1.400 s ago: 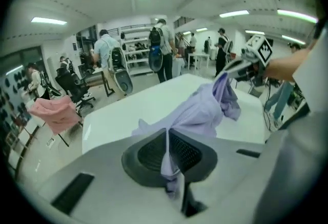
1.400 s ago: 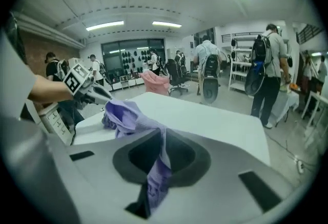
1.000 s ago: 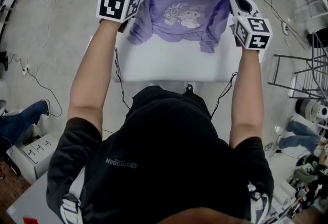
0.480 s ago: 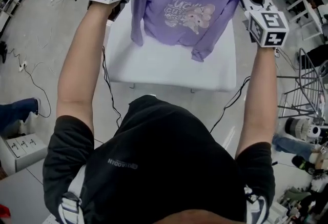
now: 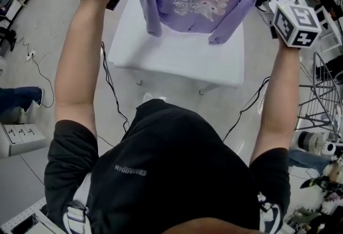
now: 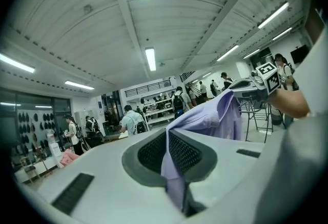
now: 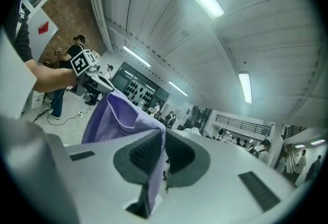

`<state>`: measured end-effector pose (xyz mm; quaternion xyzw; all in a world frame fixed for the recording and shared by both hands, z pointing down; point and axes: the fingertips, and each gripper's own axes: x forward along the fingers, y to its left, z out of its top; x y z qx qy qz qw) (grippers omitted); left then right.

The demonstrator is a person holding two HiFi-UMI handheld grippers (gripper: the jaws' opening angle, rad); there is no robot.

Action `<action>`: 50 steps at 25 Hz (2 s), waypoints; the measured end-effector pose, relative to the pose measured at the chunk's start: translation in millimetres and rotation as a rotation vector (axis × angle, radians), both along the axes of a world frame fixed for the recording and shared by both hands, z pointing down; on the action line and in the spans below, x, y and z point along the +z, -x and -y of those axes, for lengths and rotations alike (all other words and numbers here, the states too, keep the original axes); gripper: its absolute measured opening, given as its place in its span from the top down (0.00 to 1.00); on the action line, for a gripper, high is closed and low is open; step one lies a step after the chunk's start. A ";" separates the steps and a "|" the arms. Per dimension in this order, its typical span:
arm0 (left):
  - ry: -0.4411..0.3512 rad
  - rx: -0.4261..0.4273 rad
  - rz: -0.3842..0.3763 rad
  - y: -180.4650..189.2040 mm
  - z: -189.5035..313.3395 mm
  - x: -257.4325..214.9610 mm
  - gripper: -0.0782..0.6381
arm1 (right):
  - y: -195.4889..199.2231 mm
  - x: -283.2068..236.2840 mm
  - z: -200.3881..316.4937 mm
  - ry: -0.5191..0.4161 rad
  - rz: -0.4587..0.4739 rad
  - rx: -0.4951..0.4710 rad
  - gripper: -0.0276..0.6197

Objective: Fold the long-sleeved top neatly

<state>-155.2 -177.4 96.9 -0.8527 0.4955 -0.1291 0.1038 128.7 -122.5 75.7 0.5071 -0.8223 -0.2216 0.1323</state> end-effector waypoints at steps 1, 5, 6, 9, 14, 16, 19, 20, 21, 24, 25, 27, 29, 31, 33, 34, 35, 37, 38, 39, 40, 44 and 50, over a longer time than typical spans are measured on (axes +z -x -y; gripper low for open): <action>-0.012 0.021 -0.007 -8.8 -15.1 -9.0 0.87 | -1.9 -3.2 -8.3 -0.004 -0.003 -0.007 0.91; 0.004 0.097 -0.039 -42.2 -82.2 -21.6 0.87 | -13.1 -6.2 -57.0 -0.002 -0.005 -0.034 0.91; 0.006 0.089 -0.034 -41.2 -92.5 -19.7 0.87 | -14.3 -5.0 -67.3 0.001 -0.007 -0.039 0.91; 0.018 0.081 -0.026 -36.9 -110.8 -12.4 0.87 | -11.2 -1.0 -86.1 0.006 -0.002 -0.055 0.91; 0.096 0.063 -0.034 -31.6 -108.4 23.6 0.87 | -4.3 23.4 -86.3 0.054 0.020 -0.065 0.91; 0.148 0.059 -0.040 -34.0 -98.5 49.0 0.87 | -6.0 45.6 -77.0 0.091 0.019 -0.048 0.91; 0.233 0.048 -0.032 -36.1 -70.1 90.6 0.87 | -9.5 83.4 -48.6 0.164 0.024 -0.010 0.91; 0.258 0.048 -0.034 -36.4 -56.9 100.6 0.87 | -10.1 93.1 -34.5 0.187 0.027 0.004 0.91; 0.284 0.052 -0.041 -36.7 -42.5 109.8 0.87 | -10.7 102.6 -19.6 0.207 0.029 0.020 0.91; 0.367 0.064 -0.054 -34.2 -5.9 150.5 0.87 | -12.0 145.4 17.6 0.265 0.035 0.076 0.91; 0.391 0.066 -0.051 -34.3 3.9 167.4 0.87 | -12.8 163.7 27.5 0.287 0.035 0.092 0.91; 0.434 0.070 -0.031 -39.5 26.6 199.5 0.87 | -17.9 198.3 49.4 0.332 0.032 0.123 0.91; 0.474 0.075 -0.002 -47.0 51.1 230.4 0.87 | -24.9 230.5 72.0 0.380 0.038 0.148 0.91; 0.510 0.087 0.025 -53.1 72.9 257.0 0.87 | -30.9 256.3 91.7 0.422 0.058 0.170 0.91; 0.534 0.104 0.044 -57.4 95.0 271.6 0.87 | -35.0 267.5 111.8 0.449 0.073 0.195 0.91; 0.543 0.112 0.050 -58.6 107.6 274.6 0.87 | -36.0 268.3 123.4 0.459 0.072 0.210 0.91; 0.551 0.118 0.054 -59.2 121.7 275.7 0.87 | -36.1 267.1 136.6 0.469 0.068 0.223 0.91; 0.563 0.123 0.059 -60.5 150.5 277.4 0.87 | -36.8 266.1 164.3 0.486 0.058 0.245 0.91; 0.569 0.125 0.061 -62.8 163.6 280.2 0.87 | -38.8 268.6 177.0 0.496 0.055 0.256 0.91; 0.576 0.128 0.064 -66.3 175.2 284.4 0.87 | -42.2 273.4 188.1 0.506 0.054 0.269 0.91; 0.584 0.132 0.066 -70.7 185.6 289.7 0.87 | -46.6 279.8 197.8 0.516 0.052 0.283 0.91; 0.610 0.130 0.087 -88.4 229.1 311.5 0.87 | -63.4 305.8 238.0 0.555 0.018 0.327 0.91; 0.735 0.072 0.138 -98.4 260.4 381.2 0.87 | -72.9 383.2 280.1 0.728 0.006 0.300 0.91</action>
